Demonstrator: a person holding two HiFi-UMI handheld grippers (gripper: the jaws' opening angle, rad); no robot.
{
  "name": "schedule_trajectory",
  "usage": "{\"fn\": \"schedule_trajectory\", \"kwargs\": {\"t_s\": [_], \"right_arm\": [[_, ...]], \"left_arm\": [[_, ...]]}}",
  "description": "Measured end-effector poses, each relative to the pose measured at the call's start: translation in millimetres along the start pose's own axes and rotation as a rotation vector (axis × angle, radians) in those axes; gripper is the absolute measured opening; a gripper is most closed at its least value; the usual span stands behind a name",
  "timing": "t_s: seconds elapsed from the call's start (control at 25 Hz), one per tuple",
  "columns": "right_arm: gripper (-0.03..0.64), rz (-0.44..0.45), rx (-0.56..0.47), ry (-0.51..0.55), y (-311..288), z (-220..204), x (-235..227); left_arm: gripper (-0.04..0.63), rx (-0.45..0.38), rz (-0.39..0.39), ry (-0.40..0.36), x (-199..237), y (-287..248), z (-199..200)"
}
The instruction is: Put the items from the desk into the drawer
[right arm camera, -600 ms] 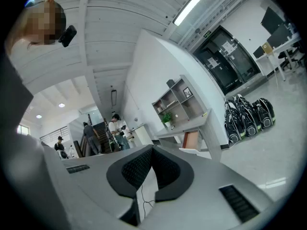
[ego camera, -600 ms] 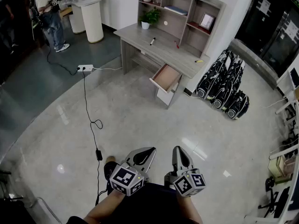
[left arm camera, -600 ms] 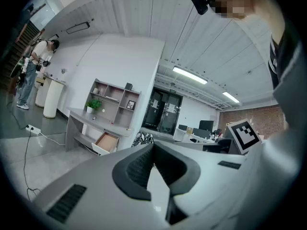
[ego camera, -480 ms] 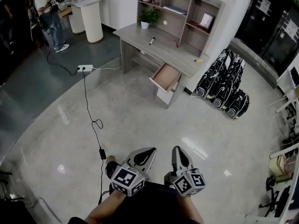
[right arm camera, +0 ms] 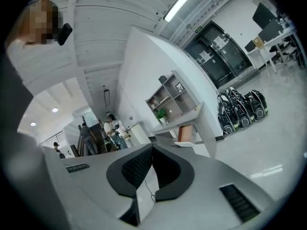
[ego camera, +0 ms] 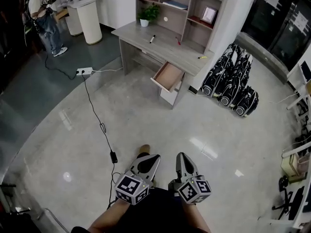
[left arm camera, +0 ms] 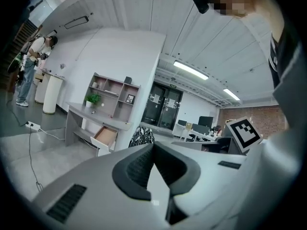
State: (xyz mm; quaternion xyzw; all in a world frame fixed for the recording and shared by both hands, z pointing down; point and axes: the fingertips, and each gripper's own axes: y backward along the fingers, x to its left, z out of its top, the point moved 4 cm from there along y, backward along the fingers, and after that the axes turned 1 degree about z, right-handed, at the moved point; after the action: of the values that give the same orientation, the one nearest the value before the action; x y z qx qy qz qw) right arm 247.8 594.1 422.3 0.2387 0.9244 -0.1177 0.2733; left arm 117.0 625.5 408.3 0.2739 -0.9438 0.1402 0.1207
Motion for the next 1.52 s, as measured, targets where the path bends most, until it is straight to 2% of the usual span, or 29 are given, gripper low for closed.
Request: {"fn": "schedule_trajectory", "kwargs": {"t_s": [0.4, 0.96, 1.52], "right_arm": [[0.005, -0.026, 0.022, 0.001, -40, 12, -26], [0.005, -0.063, 0.007, -0.004, -162, 67, -57], [0.005, -0.124, -0.031, 0.01, -277, 119, -107]], "left_arm": [[0.021, 0.025, -0.036, 0.026, 23, -54, 9], [0.021, -0.001, -0.045, 0.038, 107, -150, 84], [0.021, -0.004, -0.098, 0.014, 180, -266, 144]]}}
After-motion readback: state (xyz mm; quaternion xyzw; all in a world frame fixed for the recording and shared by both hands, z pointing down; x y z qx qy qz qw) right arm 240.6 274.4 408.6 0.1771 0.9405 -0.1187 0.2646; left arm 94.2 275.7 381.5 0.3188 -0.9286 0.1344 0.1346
